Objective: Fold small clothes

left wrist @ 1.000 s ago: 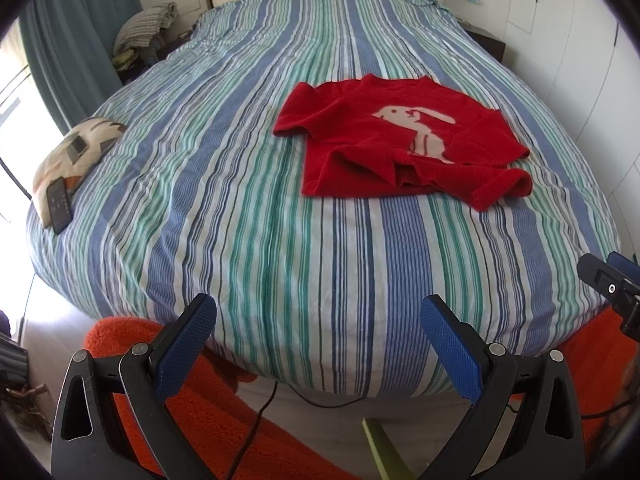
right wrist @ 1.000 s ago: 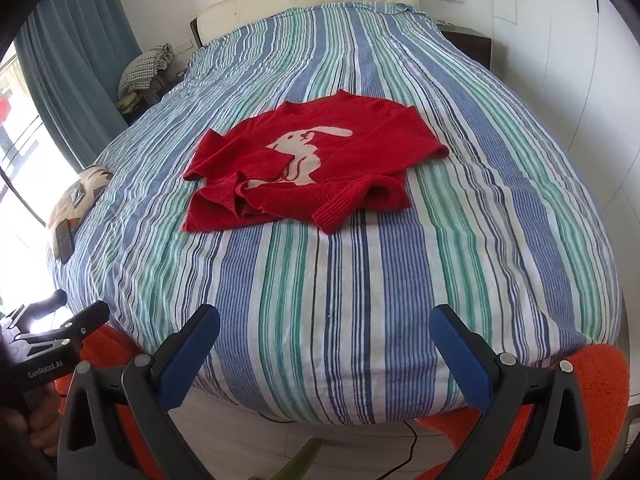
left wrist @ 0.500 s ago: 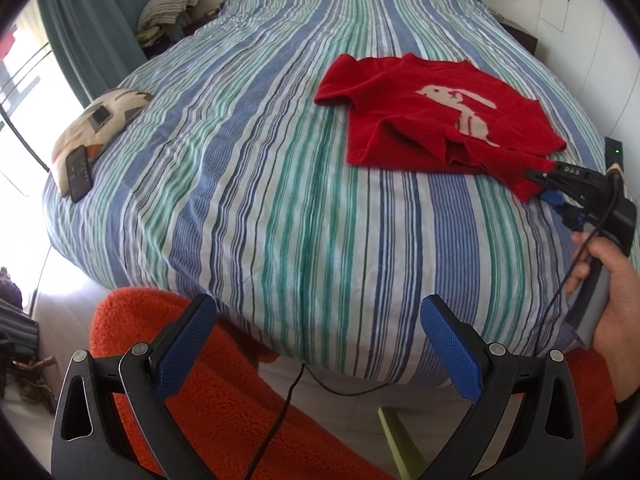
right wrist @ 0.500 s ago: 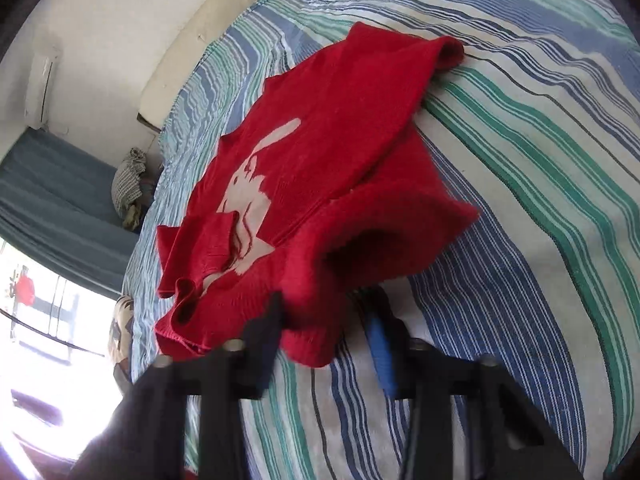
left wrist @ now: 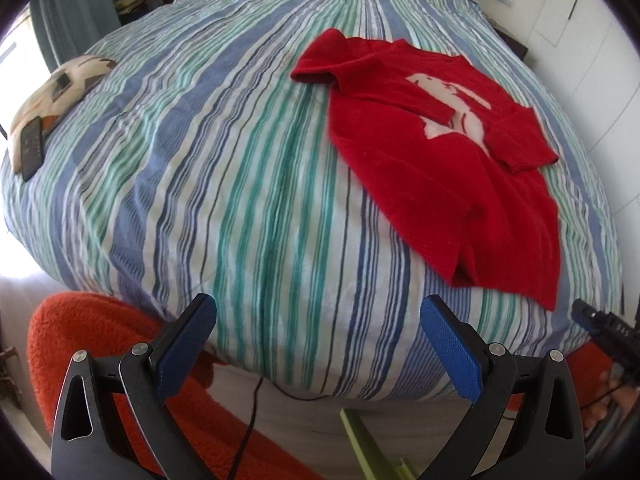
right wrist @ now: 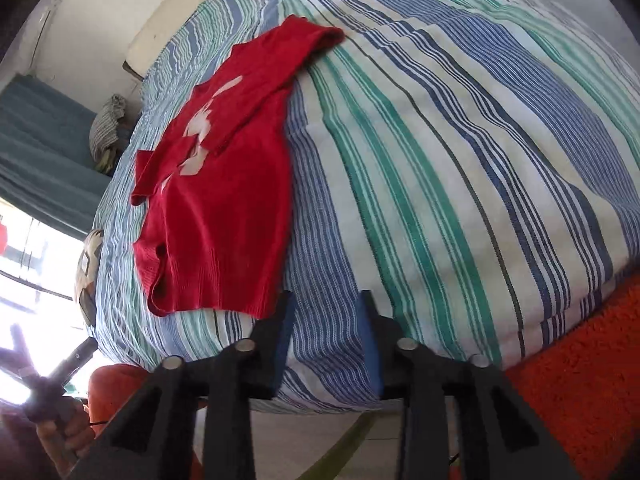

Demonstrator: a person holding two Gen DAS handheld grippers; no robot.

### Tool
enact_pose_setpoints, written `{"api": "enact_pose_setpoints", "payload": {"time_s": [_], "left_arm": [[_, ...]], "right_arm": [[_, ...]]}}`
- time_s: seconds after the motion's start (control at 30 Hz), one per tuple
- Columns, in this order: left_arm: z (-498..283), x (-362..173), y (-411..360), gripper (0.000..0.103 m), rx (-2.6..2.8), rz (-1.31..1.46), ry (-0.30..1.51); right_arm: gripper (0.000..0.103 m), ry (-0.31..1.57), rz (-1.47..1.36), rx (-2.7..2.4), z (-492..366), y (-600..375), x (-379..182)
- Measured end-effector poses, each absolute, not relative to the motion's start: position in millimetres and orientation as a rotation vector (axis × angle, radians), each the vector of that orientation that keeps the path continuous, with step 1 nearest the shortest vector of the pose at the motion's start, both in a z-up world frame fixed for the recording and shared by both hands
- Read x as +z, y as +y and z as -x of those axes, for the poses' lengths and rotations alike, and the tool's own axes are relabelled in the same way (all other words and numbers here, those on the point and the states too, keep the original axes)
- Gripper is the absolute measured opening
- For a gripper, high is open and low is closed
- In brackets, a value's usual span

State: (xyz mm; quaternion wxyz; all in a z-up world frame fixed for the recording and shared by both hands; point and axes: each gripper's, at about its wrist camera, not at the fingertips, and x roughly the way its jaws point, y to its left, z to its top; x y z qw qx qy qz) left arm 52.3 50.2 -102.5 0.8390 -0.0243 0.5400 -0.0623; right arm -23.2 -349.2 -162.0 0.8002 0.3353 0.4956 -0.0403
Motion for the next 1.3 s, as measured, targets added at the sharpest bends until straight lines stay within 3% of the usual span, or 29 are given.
{"api": "enact_pose_setpoints", "payload": {"time_s": [0.2, 0.3, 0.43, 0.57, 0.7, 0.8, 0.93, 1.1, 1.17, 1.3], "left_arm": [[-134.0, -106.3, 25.0, 0.102, -0.239, 0.331, 1.206], [-169.9, -114.9, -17.5, 0.102, -0.168, 0.197, 1.212], [-183.4, -166.7, -48.4, 0.099, 0.003, -0.109, 1.312], [-132.0, -162.5, 24.7, 0.094, -0.004, 0.016, 1.337], [-77.2, -135.3, 129.0, 0.094, 0.232, 0.001, 1.25], [-58.5, -116.8, 161.4, 0.094, 0.18, 0.146, 1.181], [-70.8, -122.0, 126.2, 0.094, -0.126, 0.346, 1.181], [-113.7, -163.5, 45.9, 0.093, -0.281, 0.258, 1.237], [-130.5, -173.3, 34.9, 0.081, -0.304, 0.331, 1.292], [-132.1, -128.0, 0.3, 0.08, -0.543, 0.375, 1.152]], "right_arm": [[0.045, 1.034, -0.661, -0.054, 15.5, -343.2, -157.9], [0.045, 1.05, -0.621, -0.02, 13.1, -333.3, -160.8], [0.045, 1.034, -0.596, -0.005, 17.2, -329.2, -156.7], [0.045, 0.997, -0.601, -0.037, 27.4, -338.0, -149.2], [0.046, 0.983, -0.641, -0.078, 34.9, -350.5, -150.5], [0.046, 0.988, -0.663, -0.064, 28.3, -350.1, -154.0], [0.046, 0.95, -0.713, 0.003, 23.2, -345.3, -150.7], [0.046, 0.907, -0.767, -0.001, 35.8, -352.4, -147.5], [0.046, 0.904, -0.776, -0.012, 40.7, -355.0, -147.8], [0.046, 0.908, -0.792, -0.017, 42.3, -358.1, -151.4]]}}
